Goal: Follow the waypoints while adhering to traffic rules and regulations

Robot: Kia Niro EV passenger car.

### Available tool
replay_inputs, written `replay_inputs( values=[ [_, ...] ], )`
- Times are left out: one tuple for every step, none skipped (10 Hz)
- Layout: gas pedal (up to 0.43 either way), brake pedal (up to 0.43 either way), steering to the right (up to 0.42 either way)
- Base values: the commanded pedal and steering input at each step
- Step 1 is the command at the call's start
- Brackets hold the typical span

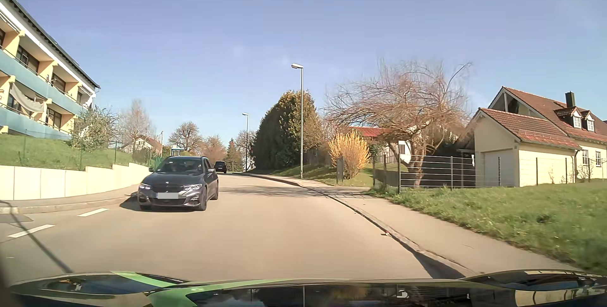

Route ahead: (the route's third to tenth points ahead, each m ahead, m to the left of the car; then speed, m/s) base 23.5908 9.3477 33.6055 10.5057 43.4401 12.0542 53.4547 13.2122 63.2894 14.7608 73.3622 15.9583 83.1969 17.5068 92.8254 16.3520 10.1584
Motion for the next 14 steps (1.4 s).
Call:
replay_inputs(
  values=[
    [0.311, 0.000, -0.058],
    [0.311, 0.000, -0.058],
    [0.311, 0.000, -0.058],
    [0.311, 0.000, -0.058],
    [0.311, 0.000, -0.058],
    [0.311, 0.000, -0.058],
    [0.311, 0.000, -0.058],
    [0.311, 0.000, -0.058],
    [0.311, 0.000, -0.058],
    [0.311, 0.000, -0.058],
    [0.311, 0.000, -0.058],
    [0.311, 0.000, -0.058],
    [0.311, 0.000, -0.058],
    [0.311, 0.000, -0.058]
  ],
)
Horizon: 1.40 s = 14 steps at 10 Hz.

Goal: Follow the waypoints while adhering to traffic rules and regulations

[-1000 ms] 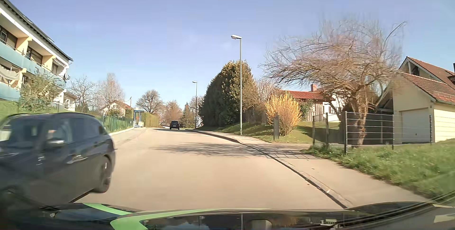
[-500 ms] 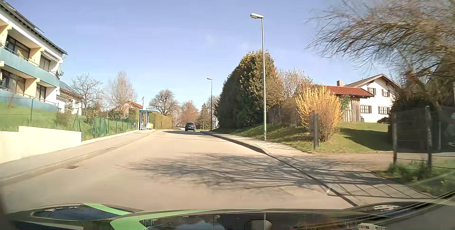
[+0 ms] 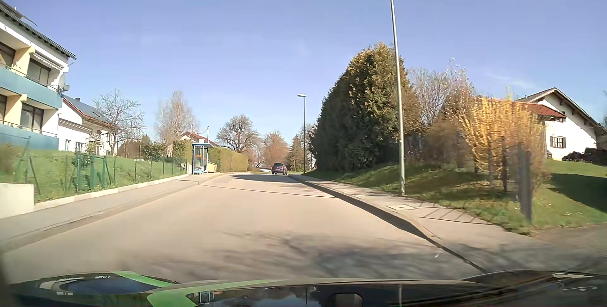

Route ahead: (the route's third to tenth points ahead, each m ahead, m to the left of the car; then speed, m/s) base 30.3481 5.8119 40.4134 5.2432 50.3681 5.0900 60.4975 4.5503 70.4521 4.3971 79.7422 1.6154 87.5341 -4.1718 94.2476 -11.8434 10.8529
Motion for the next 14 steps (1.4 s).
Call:
replay_inputs(
  values=[
    [0.311, 0.000, -0.058],
    [0.311, 0.000, -0.058],
    [0.311, 0.000, -0.057],
    [0.311, 0.000, -0.055],
    [0.311, 0.000, -0.051],
    [0.311, 0.000, -0.048],
    [0.311, 0.000, -0.045],
    [0.299, 0.000, -0.041],
    [0.280, 0.000, -0.038],
    [0.248, 0.000, -0.034],
    [0.248, 0.000, -0.031],
    [0.248, 0.000, -0.031],
    [0.248, 0.000, -0.030],
    [0.248, 0.000, -0.028]
  ],
)
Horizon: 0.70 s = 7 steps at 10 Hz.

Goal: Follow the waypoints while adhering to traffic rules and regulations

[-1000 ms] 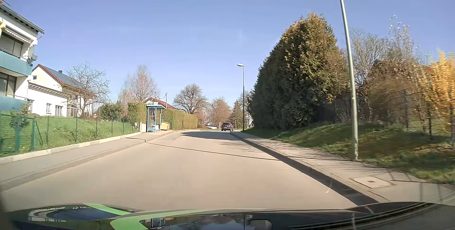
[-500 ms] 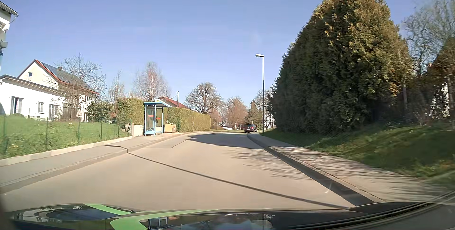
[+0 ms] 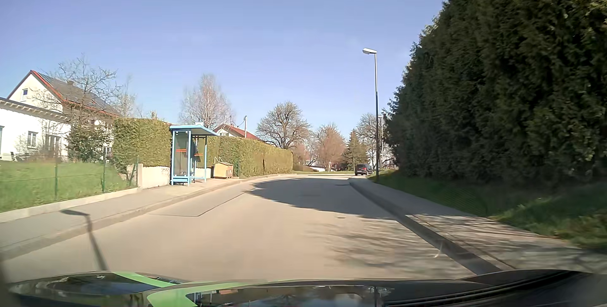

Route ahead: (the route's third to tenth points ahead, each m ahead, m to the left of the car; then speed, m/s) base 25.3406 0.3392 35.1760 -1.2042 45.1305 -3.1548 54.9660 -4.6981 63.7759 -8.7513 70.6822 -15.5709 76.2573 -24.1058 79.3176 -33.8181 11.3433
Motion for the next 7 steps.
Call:
replay_inputs(
  values=[
    [0.248, 0.000, -0.024],
    [0.248, 0.000, -0.018],
    [0.240, 0.000, -0.011],
    [0.240, 0.000, -0.008],
    [0.240, 0.000, -0.004],
    [0.228, 0.000, 0.001],
    [0.209, 0.000, 0.005]
  ],
)
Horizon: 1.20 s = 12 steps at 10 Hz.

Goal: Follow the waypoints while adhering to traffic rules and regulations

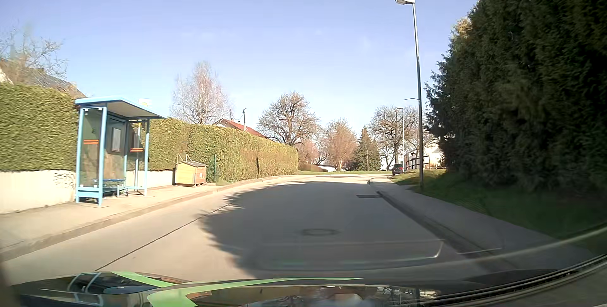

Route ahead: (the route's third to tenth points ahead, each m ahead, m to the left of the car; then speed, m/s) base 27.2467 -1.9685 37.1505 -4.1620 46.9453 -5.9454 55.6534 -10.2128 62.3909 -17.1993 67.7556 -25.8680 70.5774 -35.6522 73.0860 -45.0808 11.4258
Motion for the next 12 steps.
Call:
replay_inputs(
  values=[
    [0.157, 0.000, 0.009],
    [0.157, 0.000, 0.012],
    [0.157, 0.000, 0.013],
    [0.157, 0.000, 0.014],
    [0.157, 0.000, 0.017],
    [0.157, 0.000, 0.020],
    [0.157, 0.000, 0.022],
    [0.157, 0.000, 0.023],
    [0.157, 0.000, 0.023],
    [0.157, 0.000, 0.023],
    [0.157, 0.000, 0.023],
    [0.157, 0.000, 0.026]
  ],
)
